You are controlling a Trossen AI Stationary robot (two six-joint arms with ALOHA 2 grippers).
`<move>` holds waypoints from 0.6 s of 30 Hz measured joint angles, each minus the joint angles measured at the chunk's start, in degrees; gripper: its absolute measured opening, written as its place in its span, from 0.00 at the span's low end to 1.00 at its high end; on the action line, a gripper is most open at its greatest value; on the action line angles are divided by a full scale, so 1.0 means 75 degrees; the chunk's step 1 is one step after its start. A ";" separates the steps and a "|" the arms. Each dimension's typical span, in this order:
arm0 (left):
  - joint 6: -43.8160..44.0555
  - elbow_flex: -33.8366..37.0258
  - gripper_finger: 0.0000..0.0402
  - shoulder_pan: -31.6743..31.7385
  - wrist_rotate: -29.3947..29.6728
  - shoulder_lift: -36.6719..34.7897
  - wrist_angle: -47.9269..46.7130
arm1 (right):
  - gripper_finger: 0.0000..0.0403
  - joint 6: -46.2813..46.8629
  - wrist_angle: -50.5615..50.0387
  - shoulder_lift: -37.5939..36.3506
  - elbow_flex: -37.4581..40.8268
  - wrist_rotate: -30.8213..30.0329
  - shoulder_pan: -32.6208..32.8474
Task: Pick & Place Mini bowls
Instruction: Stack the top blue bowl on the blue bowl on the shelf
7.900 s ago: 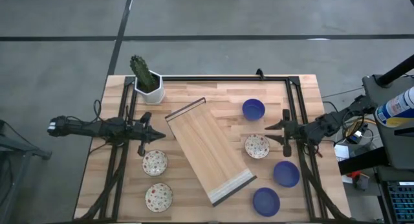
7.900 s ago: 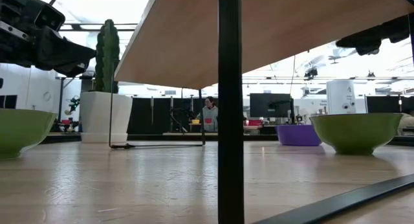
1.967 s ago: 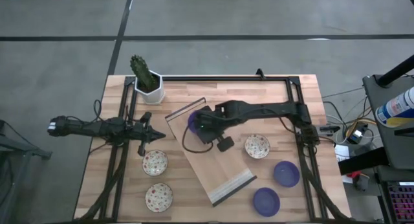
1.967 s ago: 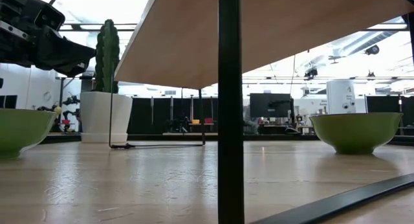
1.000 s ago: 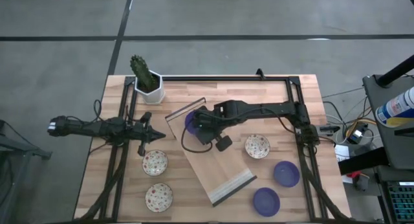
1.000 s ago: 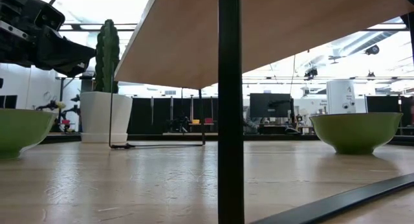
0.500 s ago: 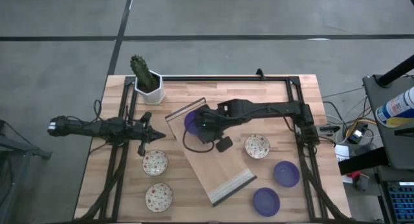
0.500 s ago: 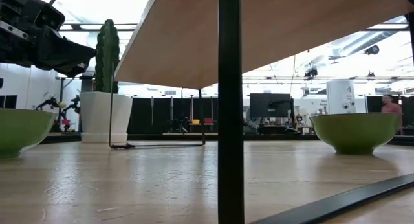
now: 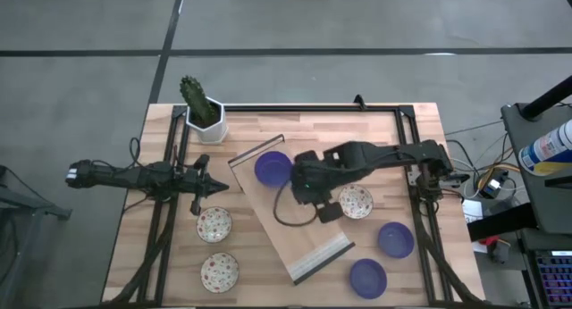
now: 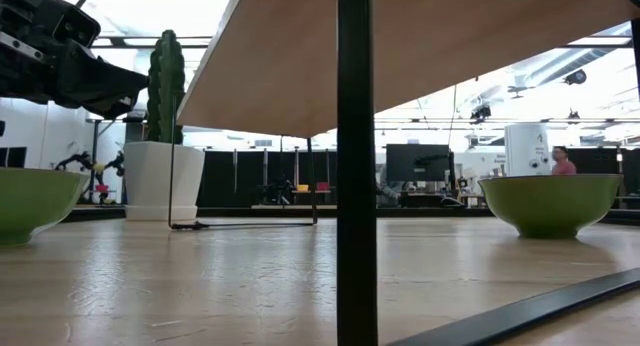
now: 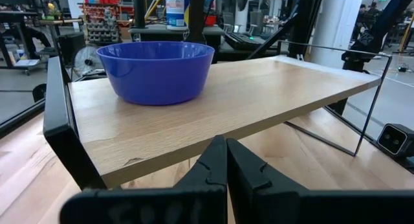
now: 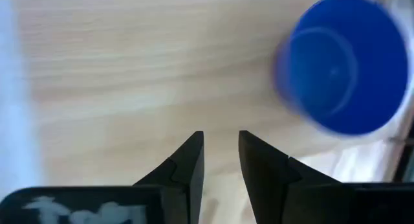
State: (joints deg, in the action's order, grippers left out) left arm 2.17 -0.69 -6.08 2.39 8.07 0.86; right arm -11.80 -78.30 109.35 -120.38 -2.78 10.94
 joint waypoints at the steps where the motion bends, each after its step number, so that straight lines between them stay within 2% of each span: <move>1: 0.0003 0.0000 0.00 0.0000 0.0000 0.0000 0.0000 | 0.22 0.0214 -0.0022 -0.0094 0.0079 0.0008 0.0113; 14: 0.0000 0.0000 0.00 0.0003 0.0000 0.0000 0.0000 | 0.18 0.2840 -0.0023 -0.1350 0.1875 -0.0056 0.1399; 18: 0.0002 0.0000 0.00 0.0001 0.0001 0.0000 0.0000 | 0.19 0.3838 -0.0015 -0.1940 0.2668 -0.0454 0.1747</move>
State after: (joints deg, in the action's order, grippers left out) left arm 2.19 -0.69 -6.08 2.40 8.08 0.86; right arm 16.98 -78.41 94.80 -100.36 -6.18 24.04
